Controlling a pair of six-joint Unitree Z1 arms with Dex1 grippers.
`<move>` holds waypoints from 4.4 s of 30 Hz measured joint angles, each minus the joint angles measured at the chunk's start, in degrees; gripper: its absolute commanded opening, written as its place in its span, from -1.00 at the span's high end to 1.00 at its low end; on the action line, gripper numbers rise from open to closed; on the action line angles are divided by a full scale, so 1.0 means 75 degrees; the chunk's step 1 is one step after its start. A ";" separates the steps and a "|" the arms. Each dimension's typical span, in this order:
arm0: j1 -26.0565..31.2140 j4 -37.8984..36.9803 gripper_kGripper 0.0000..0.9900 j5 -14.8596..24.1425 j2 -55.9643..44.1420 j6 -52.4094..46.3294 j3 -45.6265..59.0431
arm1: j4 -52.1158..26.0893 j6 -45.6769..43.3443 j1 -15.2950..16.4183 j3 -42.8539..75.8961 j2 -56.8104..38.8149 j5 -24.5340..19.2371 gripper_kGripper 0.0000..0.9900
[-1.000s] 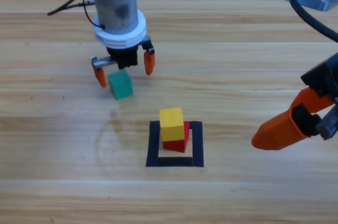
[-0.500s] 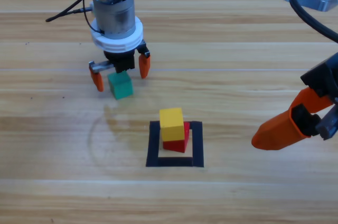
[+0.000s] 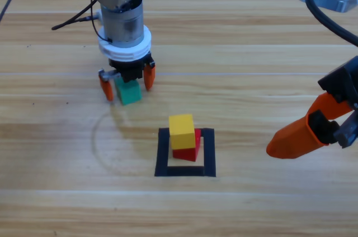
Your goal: Stack the blocks in the rectangular block: red at the bottom, yellow in the middle, green on top
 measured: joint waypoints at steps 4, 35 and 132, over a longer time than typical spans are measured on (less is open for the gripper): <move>0.0000 0.0006 0.09 -0.0071 0.0167 0.0000 -0.0277 | 0.0000 0.0000 0.0000 0.0000 0.0002 -0.0002 -1.00; -0.1217 0.1318 1.00 -0.0969 -0.1830 0.6283 -0.1795 | 0.0000 0.0001 0.0000 0.0000 0.0004 -0.0311 -1.00; -0.2706 0.1353 1.00 -0.0205 -0.1315 0.1675 -0.0349 | 0.0000 0.0002 -0.0001 -0.0001 0.0428 -0.0320 -1.00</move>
